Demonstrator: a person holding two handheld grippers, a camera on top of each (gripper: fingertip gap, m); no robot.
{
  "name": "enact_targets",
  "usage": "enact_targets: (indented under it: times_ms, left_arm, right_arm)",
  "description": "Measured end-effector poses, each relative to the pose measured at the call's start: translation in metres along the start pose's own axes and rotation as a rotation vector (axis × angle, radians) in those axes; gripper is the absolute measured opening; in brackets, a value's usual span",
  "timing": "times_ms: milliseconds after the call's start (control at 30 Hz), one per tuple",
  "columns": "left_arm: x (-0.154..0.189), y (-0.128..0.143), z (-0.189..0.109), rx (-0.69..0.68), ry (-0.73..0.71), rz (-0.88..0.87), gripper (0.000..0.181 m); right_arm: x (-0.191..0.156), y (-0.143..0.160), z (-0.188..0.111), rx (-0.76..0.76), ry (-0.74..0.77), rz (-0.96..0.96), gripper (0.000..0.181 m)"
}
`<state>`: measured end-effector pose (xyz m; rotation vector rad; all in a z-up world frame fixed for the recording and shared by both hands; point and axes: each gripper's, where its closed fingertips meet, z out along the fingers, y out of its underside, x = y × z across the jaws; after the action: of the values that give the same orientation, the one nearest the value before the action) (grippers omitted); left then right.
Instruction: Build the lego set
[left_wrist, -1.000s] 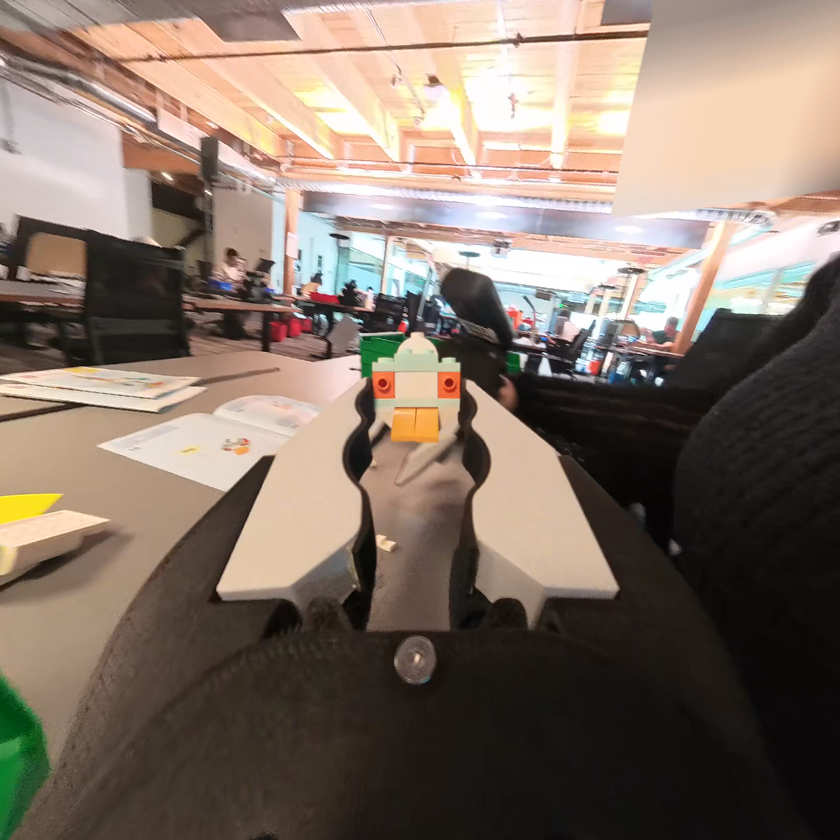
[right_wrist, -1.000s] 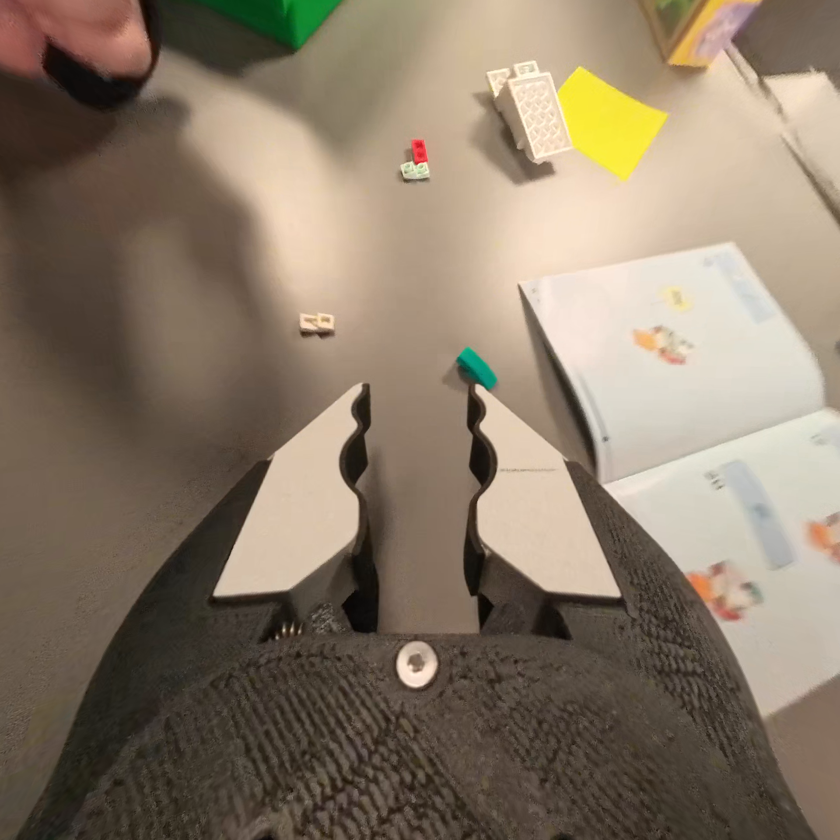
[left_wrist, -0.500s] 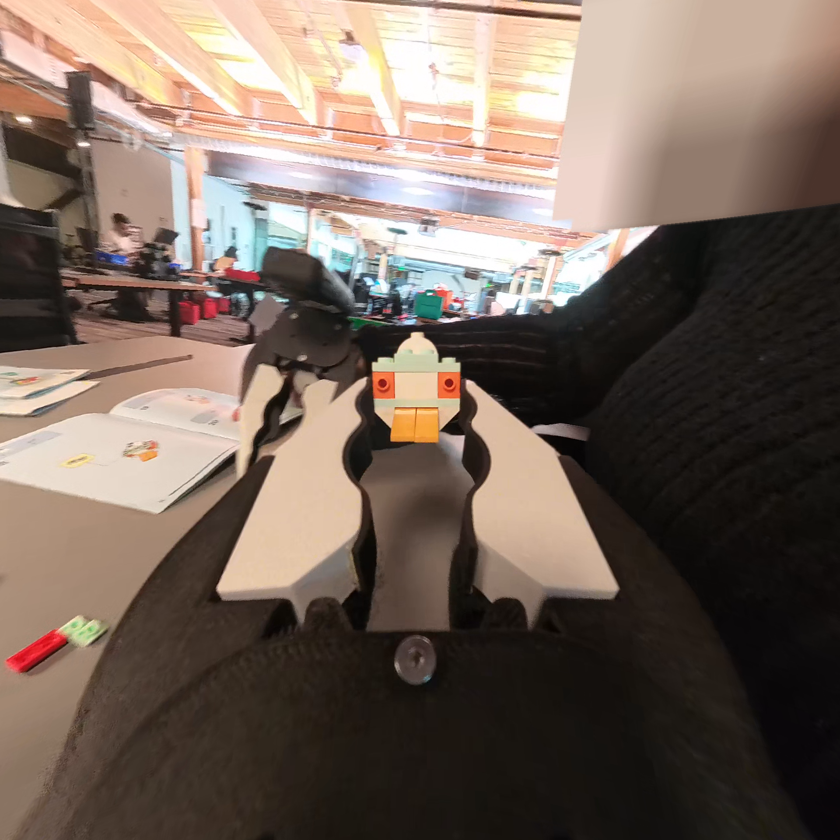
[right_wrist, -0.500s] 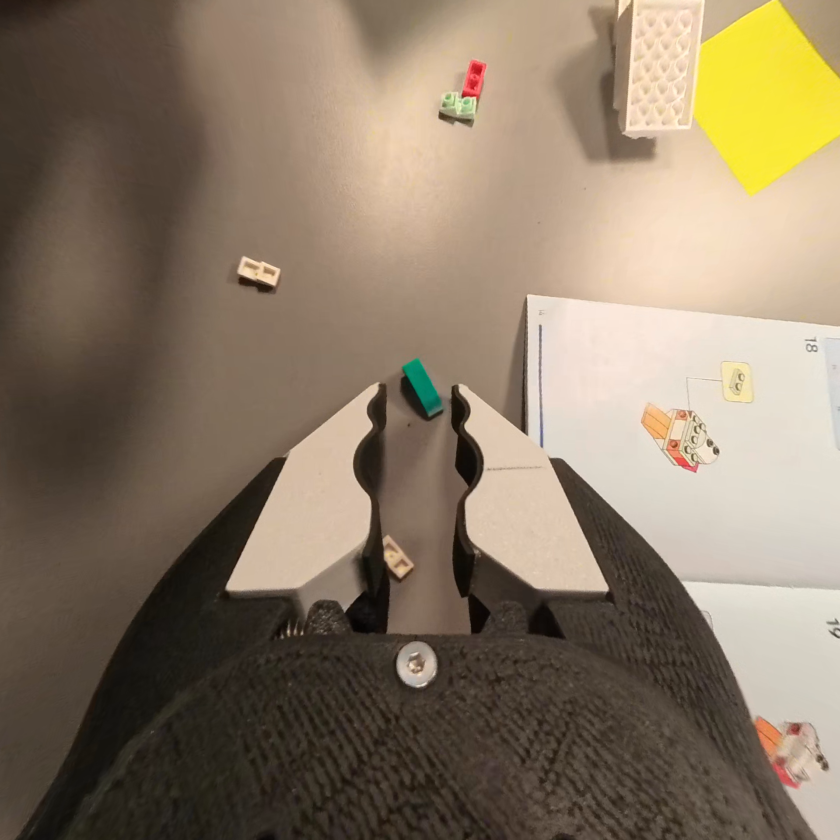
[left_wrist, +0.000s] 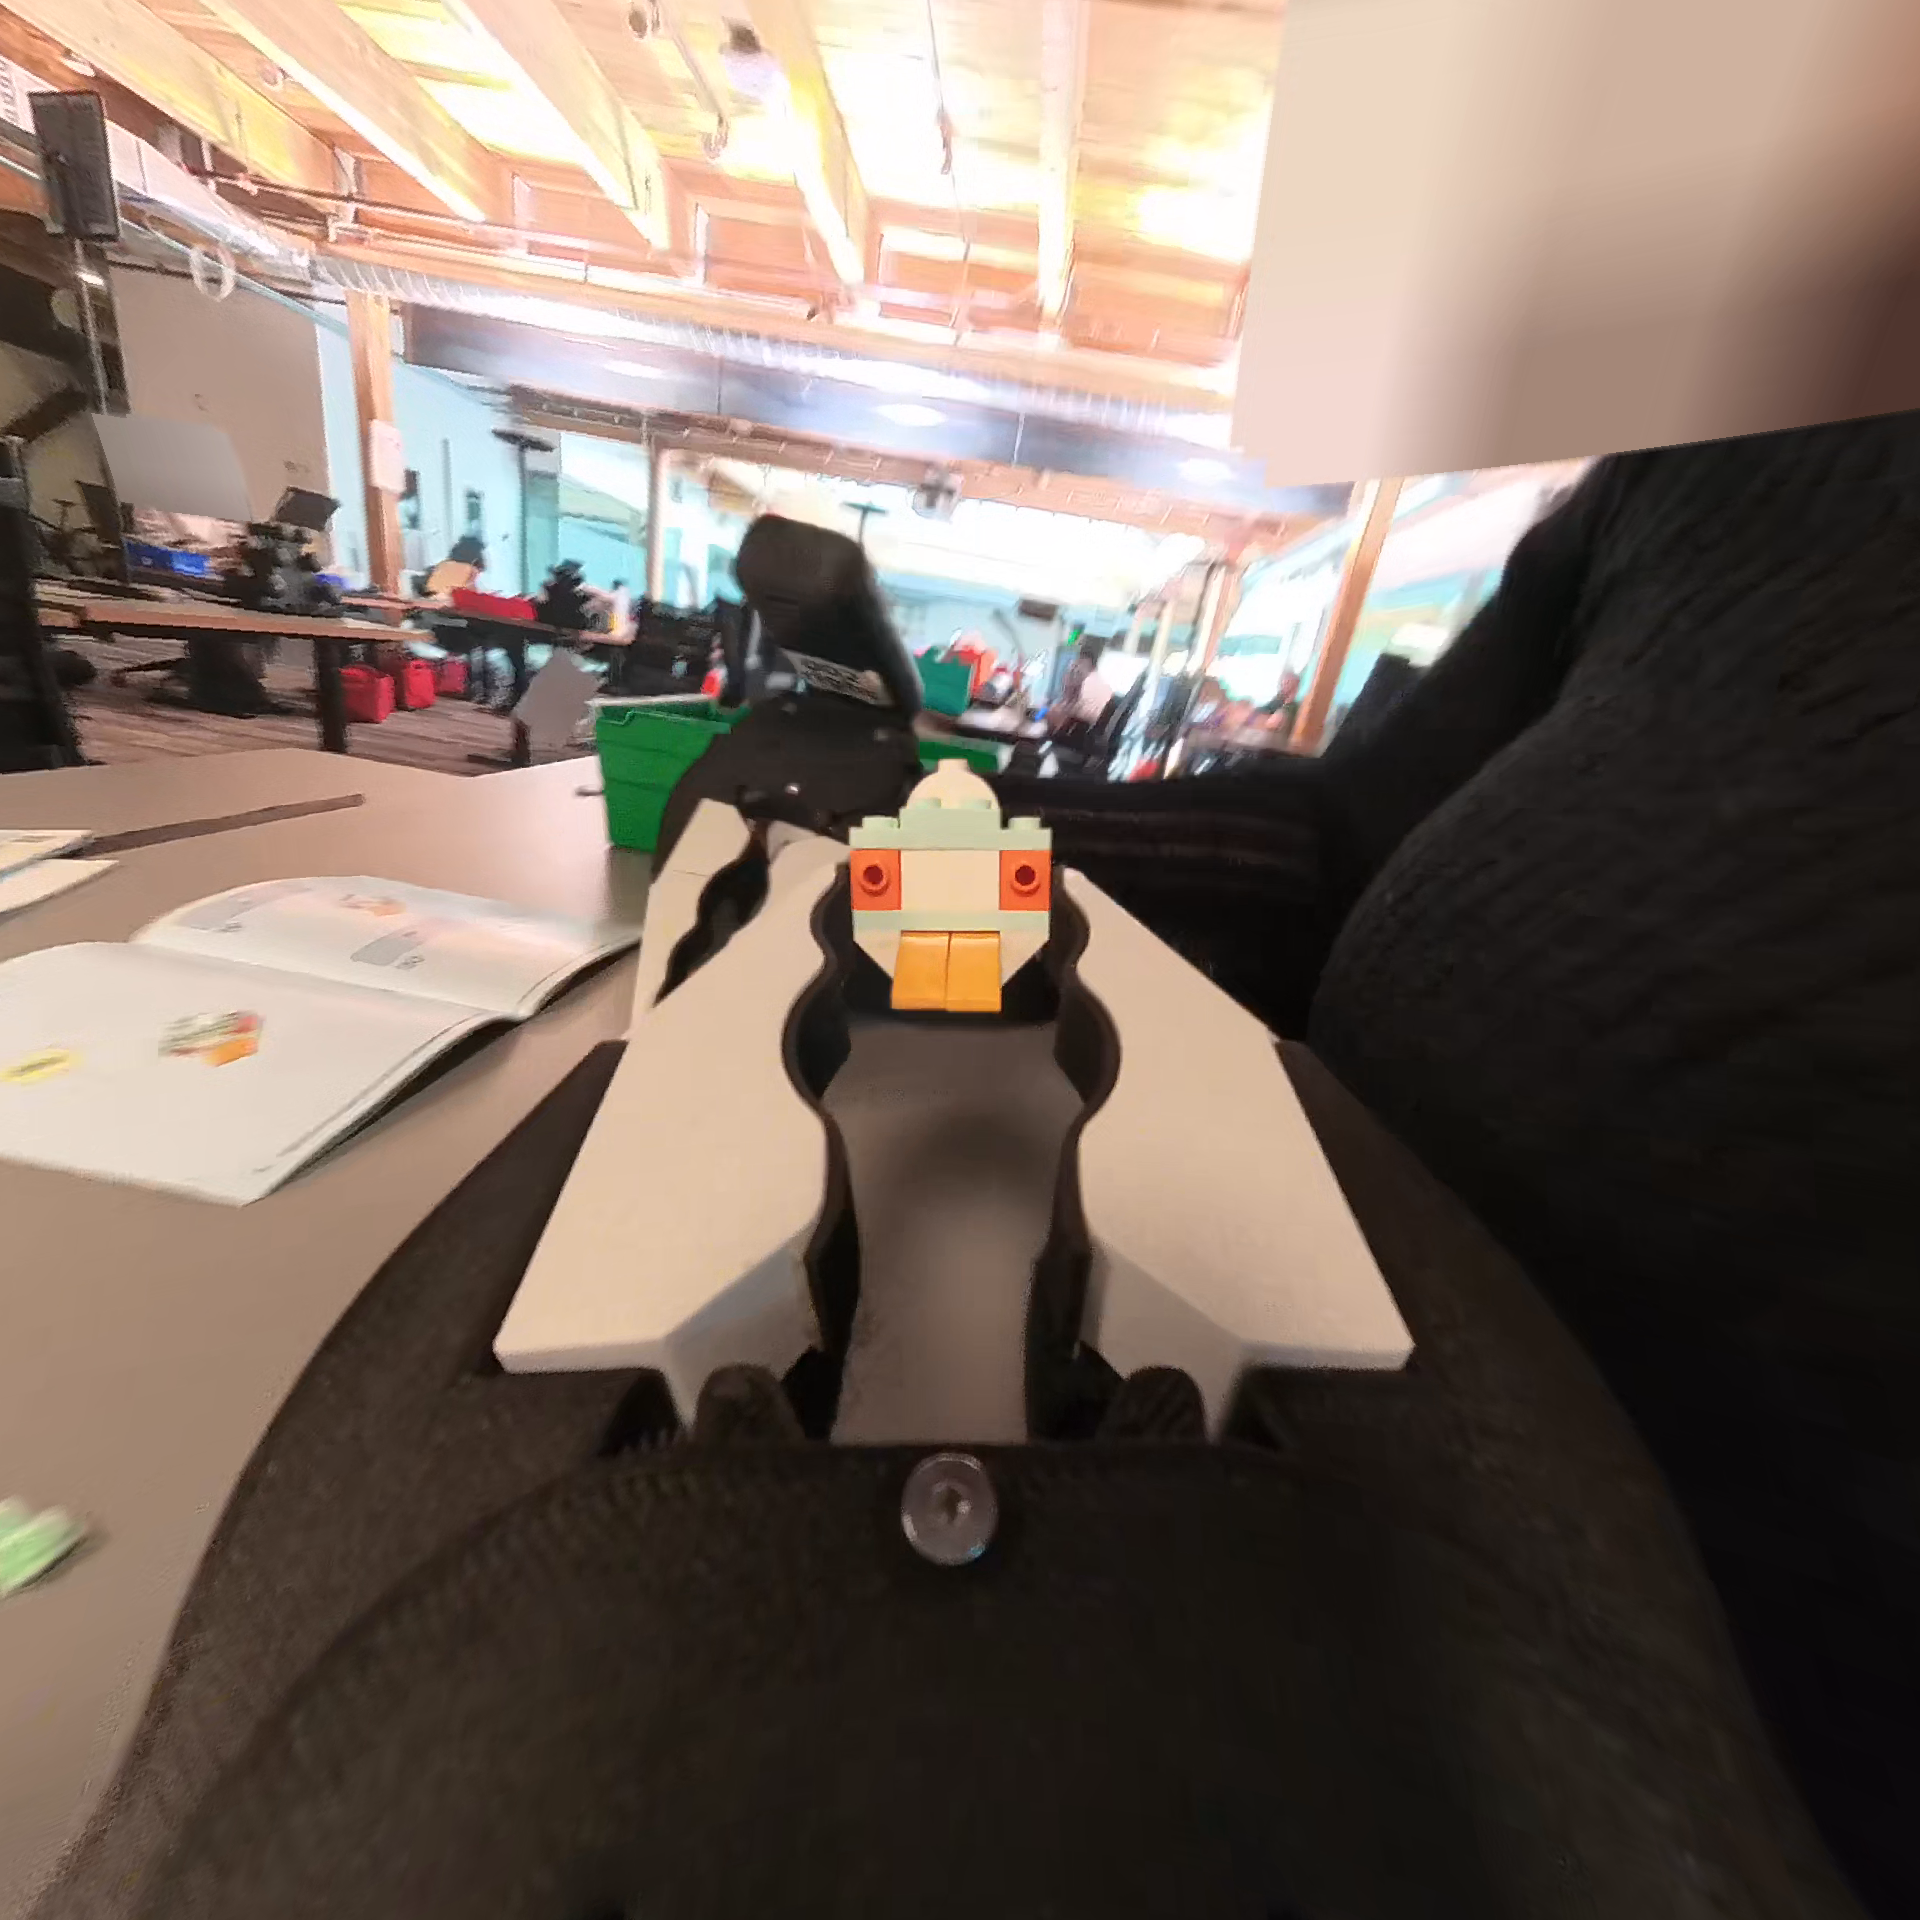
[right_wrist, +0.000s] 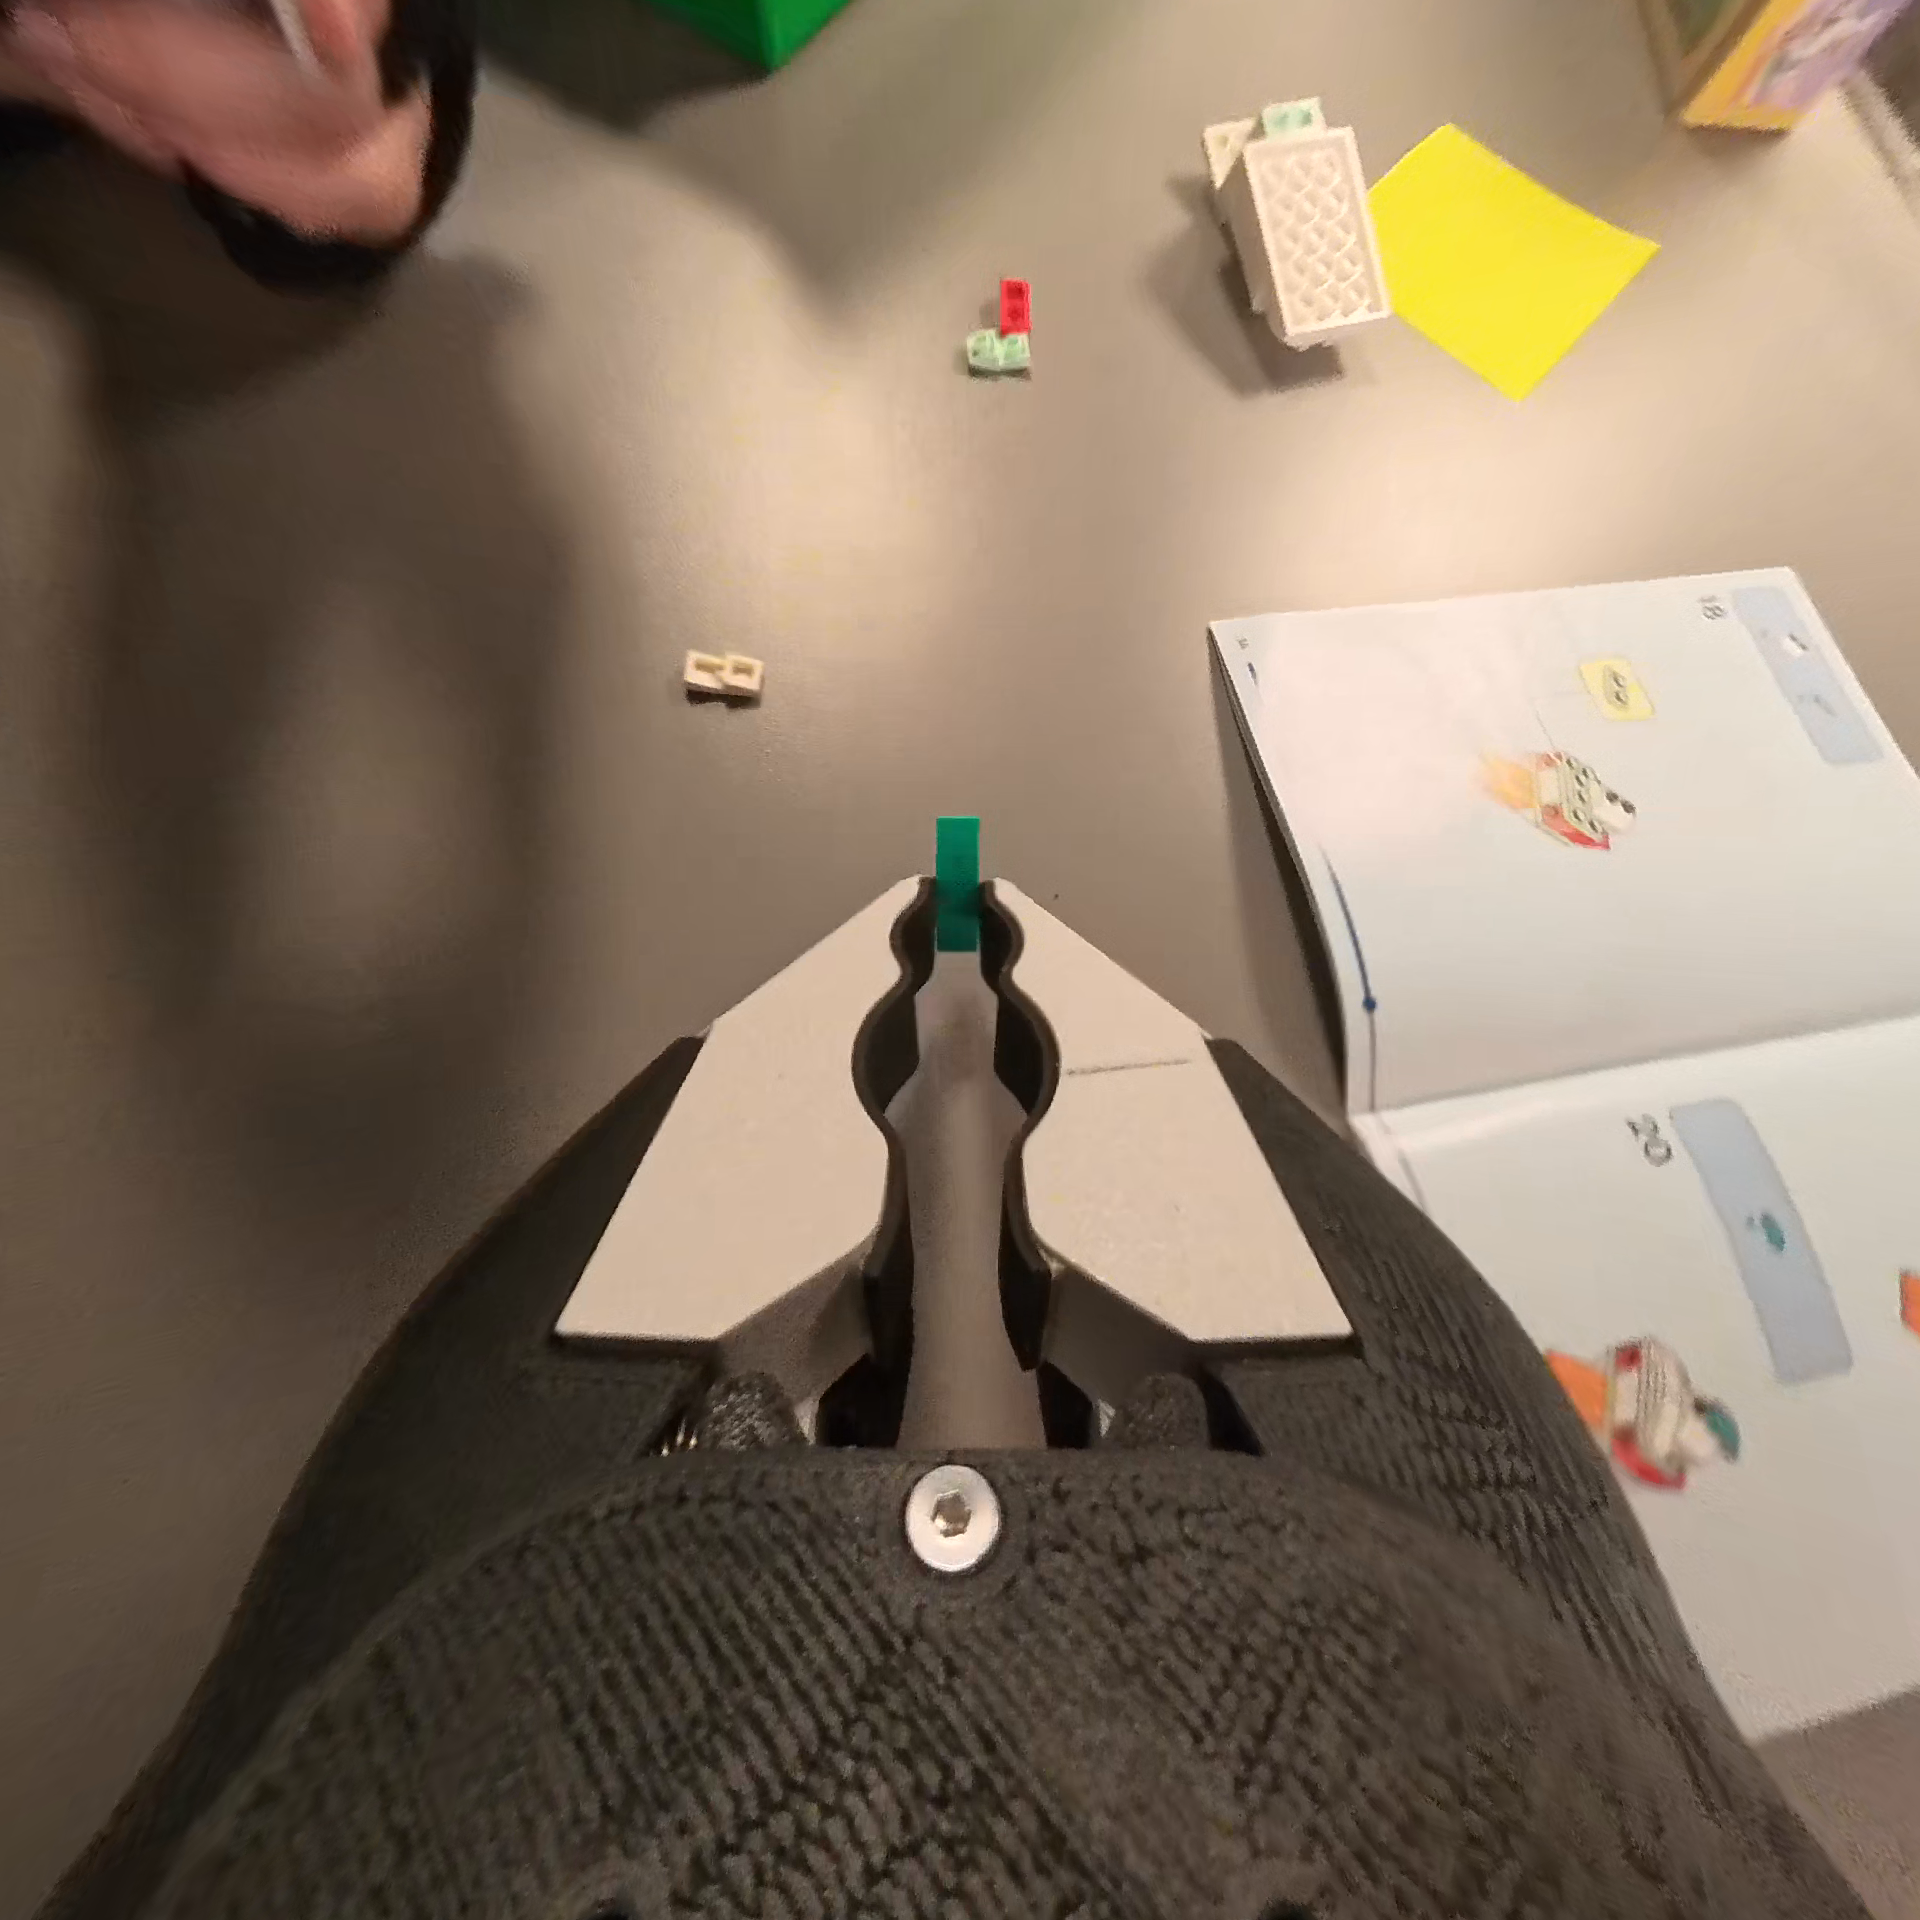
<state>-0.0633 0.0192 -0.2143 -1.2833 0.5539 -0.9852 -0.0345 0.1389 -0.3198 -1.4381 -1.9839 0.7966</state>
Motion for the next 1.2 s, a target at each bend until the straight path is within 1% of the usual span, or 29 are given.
enact_targets:
  times_ms: [33,100,167,333,400,500,667,967,1100,1200]
  left_arm:
    - [0.001,-0.001,0.007,0.025,0.019,-0.036,0.036]
    - [0.001,-0.004,0.024,0.082,0.049,-0.103,0.036]
    - [-0.001,-0.004,0.043,0.104,0.058,-0.118,0.036]
    - [-0.006,0.007,0.080,0.042,0.082,-0.035,0.036]
    - [-0.012,0.013,0.090,0.018,0.091,-0.011,0.036]
    - [-0.017,0.015,0.099,0.005,0.111,0.007,0.036]
    - [-0.013,0.017,0.097,0.011,0.125,0.020,0.036]
    - [-0.014,0.016,0.093,0.020,0.128,-0.025,0.036]
    - [-0.012,0.020,0.094,0.000,0.134,-0.028,0.036]
    - [-0.010,0.024,0.096,-0.026,0.133,-0.011,0.036]
  right_arm:
    - [-0.003,-0.002,-0.008,0.021,0.020,0.020,0.006]
    - [-0.008,-0.007,-0.024,0.063,0.062,0.054,0.006]
    - [-0.013,-0.014,-0.044,0.105,0.099,0.075,0.006]
    - [-0.022,-0.034,-0.090,0.201,0.147,0.113,0.006]
    - [-0.026,-0.040,-0.102,0.223,0.139,0.124,0.006]
    - [-0.031,-0.048,-0.113,0.242,0.113,0.144,0.006]
    - [-0.042,-0.059,-0.116,0.244,0.035,0.172,0.006]
    - [-0.054,-0.066,-0.105,0.192,-0.021,0.135,0.006]
    - [-0.051,-0.059,-0.103,0.162,-0.009,0.135,0.006]
    - [-0.040,-0.038,-0.099,0.081,0.062,0.131,0.006]
